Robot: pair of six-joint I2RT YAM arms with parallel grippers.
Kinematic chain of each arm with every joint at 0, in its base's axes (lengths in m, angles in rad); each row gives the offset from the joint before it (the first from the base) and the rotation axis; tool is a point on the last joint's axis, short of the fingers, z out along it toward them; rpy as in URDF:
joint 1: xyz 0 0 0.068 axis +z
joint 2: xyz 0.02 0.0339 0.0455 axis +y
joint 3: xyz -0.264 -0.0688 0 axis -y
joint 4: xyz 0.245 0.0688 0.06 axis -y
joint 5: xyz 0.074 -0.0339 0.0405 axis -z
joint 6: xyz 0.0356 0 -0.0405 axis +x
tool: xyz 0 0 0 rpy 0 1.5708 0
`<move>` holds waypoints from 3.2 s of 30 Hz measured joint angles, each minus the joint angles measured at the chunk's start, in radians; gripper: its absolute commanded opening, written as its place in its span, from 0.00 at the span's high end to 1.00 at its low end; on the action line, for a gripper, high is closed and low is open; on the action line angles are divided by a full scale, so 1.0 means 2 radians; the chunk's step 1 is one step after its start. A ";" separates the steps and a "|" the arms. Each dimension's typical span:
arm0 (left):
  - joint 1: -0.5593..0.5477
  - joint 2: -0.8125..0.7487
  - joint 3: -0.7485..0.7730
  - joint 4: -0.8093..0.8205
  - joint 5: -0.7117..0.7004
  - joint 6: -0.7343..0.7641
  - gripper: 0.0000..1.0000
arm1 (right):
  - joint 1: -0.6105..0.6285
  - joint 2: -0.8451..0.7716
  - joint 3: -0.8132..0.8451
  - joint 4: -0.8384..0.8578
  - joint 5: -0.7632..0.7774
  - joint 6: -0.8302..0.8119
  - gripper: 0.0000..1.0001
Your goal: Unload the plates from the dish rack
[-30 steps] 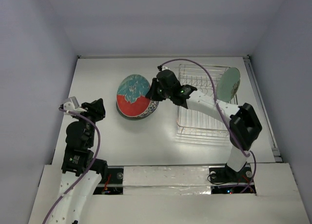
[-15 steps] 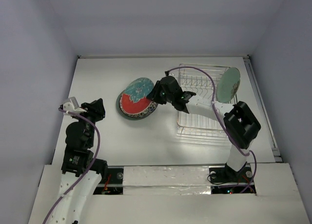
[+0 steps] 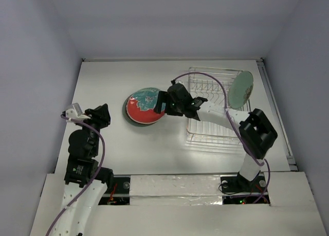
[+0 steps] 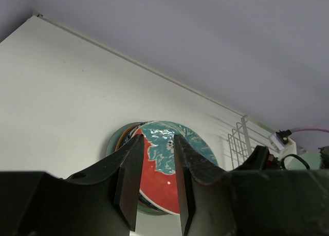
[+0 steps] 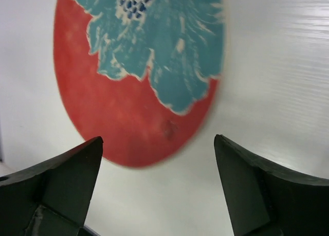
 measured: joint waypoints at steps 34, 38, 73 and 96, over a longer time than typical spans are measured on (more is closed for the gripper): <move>0.000 -0.021 0.000 -0.007 0.000 0.000 0.81 | -0.386 -0.159 -0.052 -0.198 0.232 -0.190 0.65; 0.000 -0.026 0.000 -0.007 0.000 0.000 0.81 | -0.384 -0.150 -0.037 -0.207 0.224 -0.205 1.00; 0.000 -0.025 0.000 -0.009 0.000 -0.001 0.78 | -0.078 -0.133 0.073 -0.098 0.000 -0.063 1.00; 0.000 -0.005 0.000 -0.011 0.000 -0.003 0.38 | -0.017 0.030 -0.051 0.152 -0.083 0.094 0.36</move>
